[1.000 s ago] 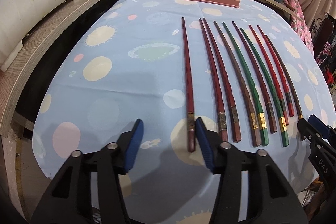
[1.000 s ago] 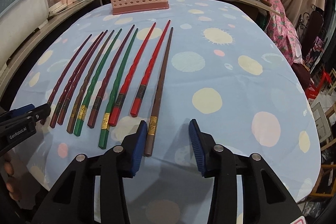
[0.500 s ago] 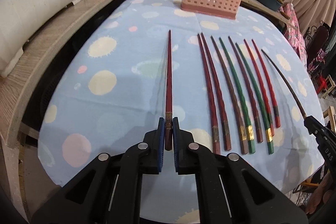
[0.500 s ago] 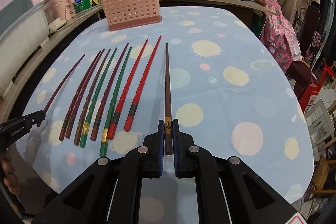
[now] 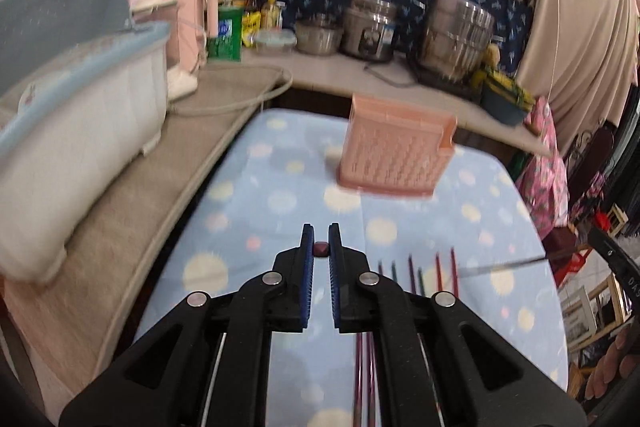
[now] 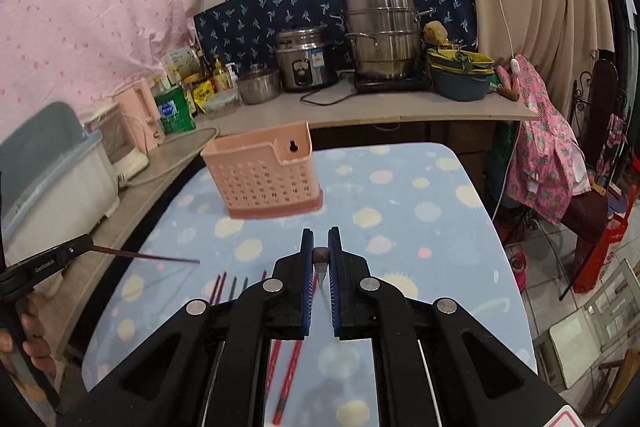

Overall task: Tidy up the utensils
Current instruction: 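Lift both chopsticks to the pink basket and open both grippers to drop them in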

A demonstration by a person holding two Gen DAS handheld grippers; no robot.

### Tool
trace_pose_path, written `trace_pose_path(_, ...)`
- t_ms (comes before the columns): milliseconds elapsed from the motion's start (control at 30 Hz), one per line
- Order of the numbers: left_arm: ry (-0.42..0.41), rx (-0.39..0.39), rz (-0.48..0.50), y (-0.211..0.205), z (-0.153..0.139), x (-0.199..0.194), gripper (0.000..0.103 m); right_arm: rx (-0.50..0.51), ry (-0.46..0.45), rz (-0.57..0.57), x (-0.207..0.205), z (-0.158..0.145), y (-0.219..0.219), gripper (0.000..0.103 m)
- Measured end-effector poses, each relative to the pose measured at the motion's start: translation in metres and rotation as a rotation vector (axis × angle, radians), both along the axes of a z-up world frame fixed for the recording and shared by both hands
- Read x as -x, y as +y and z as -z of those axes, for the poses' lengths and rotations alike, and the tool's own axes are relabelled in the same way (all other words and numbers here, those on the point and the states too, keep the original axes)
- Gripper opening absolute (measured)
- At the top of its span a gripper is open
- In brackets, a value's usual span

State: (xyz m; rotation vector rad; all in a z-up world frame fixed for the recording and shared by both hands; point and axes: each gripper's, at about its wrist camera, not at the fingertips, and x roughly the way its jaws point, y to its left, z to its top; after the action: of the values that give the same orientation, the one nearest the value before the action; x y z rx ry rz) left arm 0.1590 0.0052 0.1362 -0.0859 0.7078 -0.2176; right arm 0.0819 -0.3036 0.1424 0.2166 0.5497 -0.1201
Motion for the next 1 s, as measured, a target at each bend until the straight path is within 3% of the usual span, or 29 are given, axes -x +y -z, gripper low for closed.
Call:
trace_pose_path(300, -0.118, 0.054, -0.023, -0.018, -0.070, -0.077, 0.007, -0.054, -0.114, 0.029, -0.066, -0.049, -0.017, 0.007)
trace_pose_path(667, -0.297, 0.159, -0.044, -0.038, -0.144, -0.133, 0.007, -0.107, -0.292, 0.038, -0.139, -0.116, -0.032, 0.007)
trace_pose_path(800, -0.324, 0.156, -0.053, -0.047, -0.148, -0.152, 0.007, -0.091, -0.306, 0.042, -0.167, -0.122, -0.031, 0.007)
trace_pose_path(1000, -0.276, 0.119, -0.049, -0.066, -0.113, -0.182, 0.007, -0.132, -0.221, 0.044, -0.202, -0.085, -0.039, 0.007)
